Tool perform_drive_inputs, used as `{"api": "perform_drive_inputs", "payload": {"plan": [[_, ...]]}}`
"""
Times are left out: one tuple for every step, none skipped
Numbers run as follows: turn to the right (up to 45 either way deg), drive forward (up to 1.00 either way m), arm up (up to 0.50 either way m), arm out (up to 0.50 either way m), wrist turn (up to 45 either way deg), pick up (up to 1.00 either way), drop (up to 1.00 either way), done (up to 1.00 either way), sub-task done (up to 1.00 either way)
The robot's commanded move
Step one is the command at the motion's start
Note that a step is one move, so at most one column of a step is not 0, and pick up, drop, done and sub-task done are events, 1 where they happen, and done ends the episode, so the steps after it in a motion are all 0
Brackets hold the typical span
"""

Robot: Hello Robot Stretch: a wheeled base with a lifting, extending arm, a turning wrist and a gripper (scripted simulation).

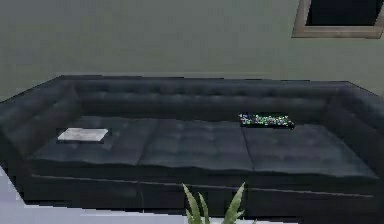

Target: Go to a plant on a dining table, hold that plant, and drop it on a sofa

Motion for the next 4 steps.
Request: {"api": "perform_drive_inputs", "payload": {"plan": [[42.0, 0.0, 0.0, 0.0, 0.0, 0.0, 0.0, 0.0, 0.0], [0.0, 0.5, 0.0, 0.0, 0.0, 0.0, 0.0, 0.0, 0.0], [45.0, 0.0, 0.0, 0.0, 0.0, 0.0, 0.0, 0.0, 0.0], [45.0, 0.0, 0.0, 0.0, 0.0, 0.0, 0.0, 0.0, 0.0]]}}
